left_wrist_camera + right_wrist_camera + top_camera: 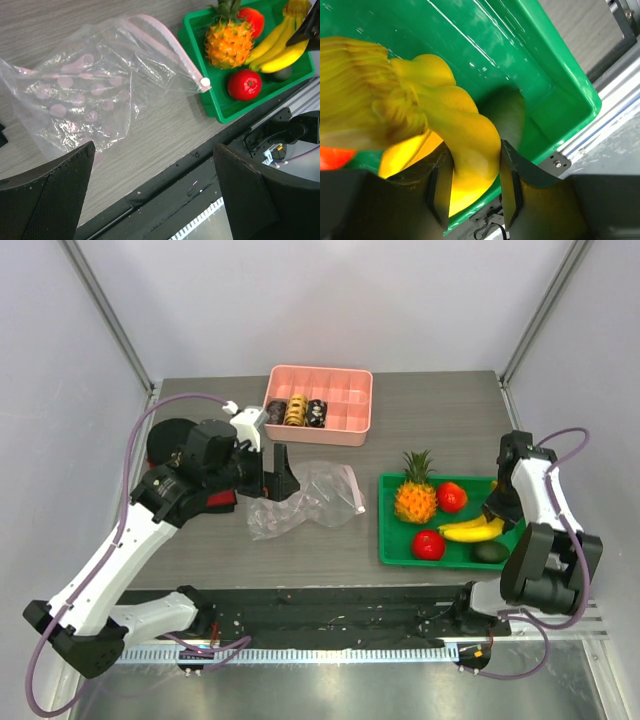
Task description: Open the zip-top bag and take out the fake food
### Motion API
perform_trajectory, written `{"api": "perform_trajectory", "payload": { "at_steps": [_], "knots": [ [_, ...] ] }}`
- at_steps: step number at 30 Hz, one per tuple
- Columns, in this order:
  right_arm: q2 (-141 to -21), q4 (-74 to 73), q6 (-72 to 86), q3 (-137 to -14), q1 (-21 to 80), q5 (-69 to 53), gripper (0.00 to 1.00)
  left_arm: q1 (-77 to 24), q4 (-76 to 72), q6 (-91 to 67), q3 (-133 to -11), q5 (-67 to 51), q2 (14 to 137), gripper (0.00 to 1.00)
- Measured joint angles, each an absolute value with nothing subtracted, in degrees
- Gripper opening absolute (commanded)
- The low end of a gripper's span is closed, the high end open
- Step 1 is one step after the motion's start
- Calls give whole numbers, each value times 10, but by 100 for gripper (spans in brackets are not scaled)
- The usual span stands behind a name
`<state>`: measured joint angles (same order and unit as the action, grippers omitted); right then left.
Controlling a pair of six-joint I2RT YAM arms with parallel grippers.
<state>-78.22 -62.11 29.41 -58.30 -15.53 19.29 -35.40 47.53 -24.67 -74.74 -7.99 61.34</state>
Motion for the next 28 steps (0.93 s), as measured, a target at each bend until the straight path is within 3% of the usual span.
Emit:
{"api": "perform_trajectory", "payload": {
  "at_steps": [2,4,5,6,12,16,21,28],
  "knots": [
    [-814,-621,285,-606,-156,186,66,-354,479,-246,-742,-80,615,100],
    [-828,-612,282,-621,-156,179,77,-354,484,-246,-740,-80,616,100],
    [-829,-610,277,-623,-156,176,95,-354,485,-246,-740,-79,616,100],
    [-824,-614,275,-625,-156,175,100,-354,485,-246,-740,-79,616,100],
    [-722,-658,258,-627,-133,148,100,-354,484,-246,-740,-85,618,100],
    [-658,-700,275,-683,-42,143,100,-354,482,-248,-740,-95,628,100],
    [-658,-672,307,-767,143,121,100,-354,438,-270,-716,-106,621,100],
    [-685,-592,346,-754,224,39,100,-354,377,-312,-658,-97,564,100]
  ]
}}
